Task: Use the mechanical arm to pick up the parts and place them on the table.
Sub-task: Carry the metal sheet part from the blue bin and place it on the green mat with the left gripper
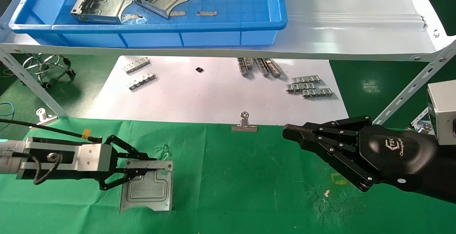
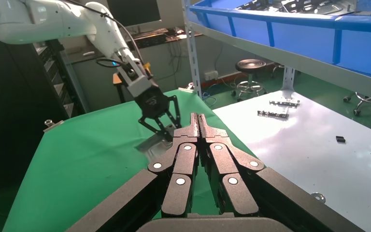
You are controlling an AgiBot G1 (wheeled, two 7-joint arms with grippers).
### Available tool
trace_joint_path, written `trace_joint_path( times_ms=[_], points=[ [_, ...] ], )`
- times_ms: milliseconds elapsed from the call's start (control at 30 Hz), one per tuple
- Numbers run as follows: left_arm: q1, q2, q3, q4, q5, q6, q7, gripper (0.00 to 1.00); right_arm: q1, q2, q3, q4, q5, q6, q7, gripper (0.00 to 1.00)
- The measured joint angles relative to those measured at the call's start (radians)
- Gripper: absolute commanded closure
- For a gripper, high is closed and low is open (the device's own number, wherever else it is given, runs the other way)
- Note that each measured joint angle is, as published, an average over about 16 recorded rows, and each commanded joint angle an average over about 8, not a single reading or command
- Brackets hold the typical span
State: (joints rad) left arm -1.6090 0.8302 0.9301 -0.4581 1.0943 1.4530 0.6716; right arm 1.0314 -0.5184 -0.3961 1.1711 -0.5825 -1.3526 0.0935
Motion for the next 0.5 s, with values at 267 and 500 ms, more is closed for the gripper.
trace_joint_path(
  times_ms=[267, 500],
  points=[
    [0.009, 0.044, 0.006, 0.065, 0.025, -0.065, 0.069, 0.42, 0.0, 0.0, 0.0, 0.0, 0.0, 0.0, 0.0, 1.0],
    [0.009, 0.065, 0.005, 0.104, 0.03, -0.094, 0.112, 0.0, 0.0, 0.0, 0.0, 0.0, 0.0, 0.0, 0.0, 1.0]
  ],
)
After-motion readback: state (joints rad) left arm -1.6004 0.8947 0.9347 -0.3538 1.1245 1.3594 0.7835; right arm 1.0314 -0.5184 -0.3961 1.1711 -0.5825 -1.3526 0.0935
